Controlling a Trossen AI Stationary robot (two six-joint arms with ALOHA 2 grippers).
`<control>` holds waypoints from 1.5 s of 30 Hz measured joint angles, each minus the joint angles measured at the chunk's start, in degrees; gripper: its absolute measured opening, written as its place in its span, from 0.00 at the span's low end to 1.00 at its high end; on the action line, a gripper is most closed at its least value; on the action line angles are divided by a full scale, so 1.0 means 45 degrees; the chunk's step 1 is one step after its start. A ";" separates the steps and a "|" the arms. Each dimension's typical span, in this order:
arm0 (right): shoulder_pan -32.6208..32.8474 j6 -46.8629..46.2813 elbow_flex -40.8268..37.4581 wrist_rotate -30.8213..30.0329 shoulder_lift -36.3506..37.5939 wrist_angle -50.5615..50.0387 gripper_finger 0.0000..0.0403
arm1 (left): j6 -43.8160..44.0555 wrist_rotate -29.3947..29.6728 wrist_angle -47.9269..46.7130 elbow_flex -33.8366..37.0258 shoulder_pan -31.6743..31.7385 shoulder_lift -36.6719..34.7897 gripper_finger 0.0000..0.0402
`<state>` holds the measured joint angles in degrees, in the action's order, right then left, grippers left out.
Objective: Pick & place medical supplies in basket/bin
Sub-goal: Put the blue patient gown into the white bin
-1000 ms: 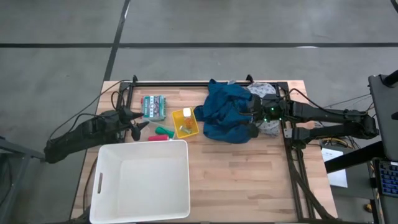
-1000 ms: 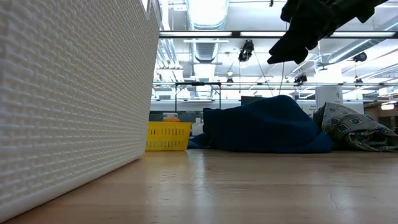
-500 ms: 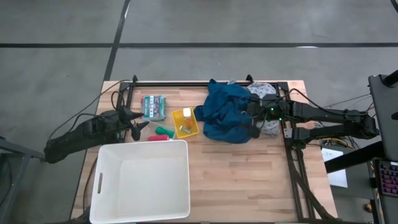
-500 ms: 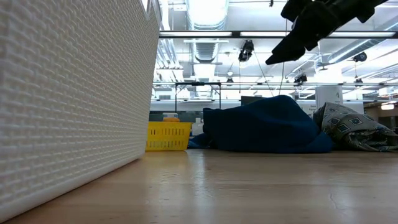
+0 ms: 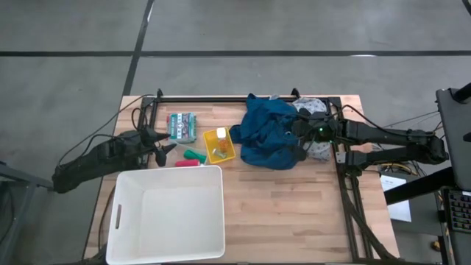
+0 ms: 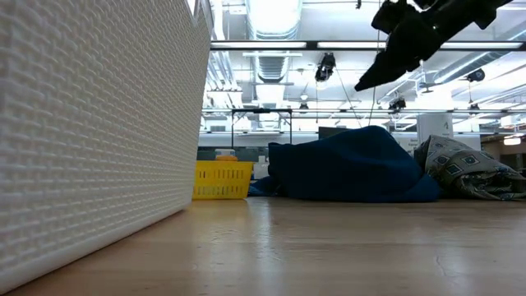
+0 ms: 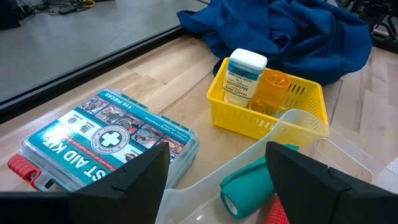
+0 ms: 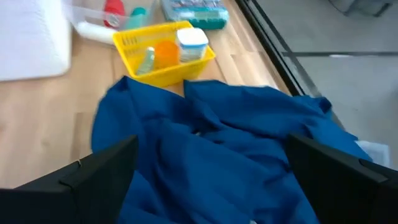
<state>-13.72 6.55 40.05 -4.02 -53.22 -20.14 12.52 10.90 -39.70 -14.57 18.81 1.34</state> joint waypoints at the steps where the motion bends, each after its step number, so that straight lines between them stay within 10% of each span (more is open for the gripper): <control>1: 0.0000 0.0107 0.0000 -0.0154 -0.0070 -0.0128 0.99 | 0.0002 0.0000 0.0004 0.0000 0.0000 0.0000 0.68; 18: 0.0015 0.0848 -0.0280 -0.0312 -0.3741 -0.1625 0.99 | 0.0002 0.0005 0.0005 0.0000 0.0000 0.0000 0.68; 30: -0.0032 0.4180 0.0175 -0.4048 -0.4188 0.0841 0.99 | -0.0002 0.0002 0.0005 0.0000 0.0000 -0.0002 0.68; 45: -0.2298 0.5393 0.0175 -0.3916 -0.5022 0.3860 0.99 | -0.0002 0.0004 0.0005 0.0000 0.0000 -0.0004 0.68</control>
<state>-24.06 30.82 40.84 -21.64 -75.82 -2.77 12.51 10.91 -39.68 -14.57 18.81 1.32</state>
